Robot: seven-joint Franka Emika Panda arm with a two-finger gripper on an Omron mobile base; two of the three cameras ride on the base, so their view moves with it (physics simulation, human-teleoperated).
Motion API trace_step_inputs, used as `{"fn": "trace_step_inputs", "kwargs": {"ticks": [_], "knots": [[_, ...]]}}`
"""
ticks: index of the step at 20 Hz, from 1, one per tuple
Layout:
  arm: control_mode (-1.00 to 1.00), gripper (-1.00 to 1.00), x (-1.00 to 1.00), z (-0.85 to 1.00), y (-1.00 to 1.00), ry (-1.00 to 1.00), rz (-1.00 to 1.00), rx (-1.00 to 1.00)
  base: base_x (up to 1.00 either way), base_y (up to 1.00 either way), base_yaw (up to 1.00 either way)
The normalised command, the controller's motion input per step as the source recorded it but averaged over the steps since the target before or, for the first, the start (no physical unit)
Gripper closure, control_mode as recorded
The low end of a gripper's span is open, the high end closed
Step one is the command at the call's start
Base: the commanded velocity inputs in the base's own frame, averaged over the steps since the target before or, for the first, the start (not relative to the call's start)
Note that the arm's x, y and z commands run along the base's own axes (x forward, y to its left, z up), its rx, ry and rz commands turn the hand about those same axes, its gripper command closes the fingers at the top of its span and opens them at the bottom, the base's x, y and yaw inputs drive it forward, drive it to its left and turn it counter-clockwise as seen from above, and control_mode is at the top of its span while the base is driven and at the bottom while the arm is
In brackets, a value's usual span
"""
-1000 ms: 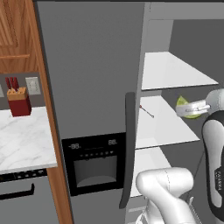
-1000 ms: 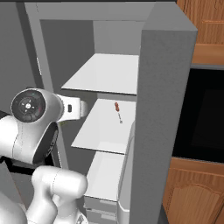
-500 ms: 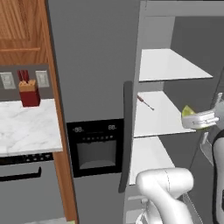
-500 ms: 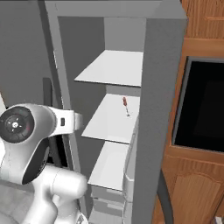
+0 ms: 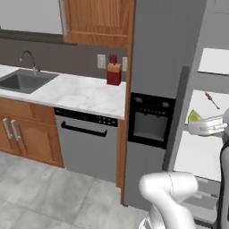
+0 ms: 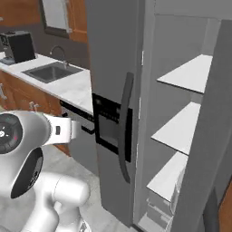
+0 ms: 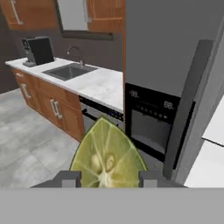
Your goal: Take the lemon wedge from the fridge and place it on the plate with fish on the dining counter.
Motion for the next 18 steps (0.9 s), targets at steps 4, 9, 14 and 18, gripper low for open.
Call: {"fn": "trace_step_inputs", "kwargs": {"ticks": [4,9,14,18], "knots": [[1.0,1.0,0.0,0.0,0.0,0.0,0.0,0.0,0.0,0.48,0.91],[1.0,1.0,0.0,0.0,0.0,0.0,0.0,0.0,0.0,0.18,0.97],[1.0,1.0,0.0,0.0,0.0,0.0,0.0,0.0,0.0,0.16,0.97],[1.0,1.0,0.0,0.0,0.0,0.0,0.0,0.0,0.22,0.03,0.91]]}}
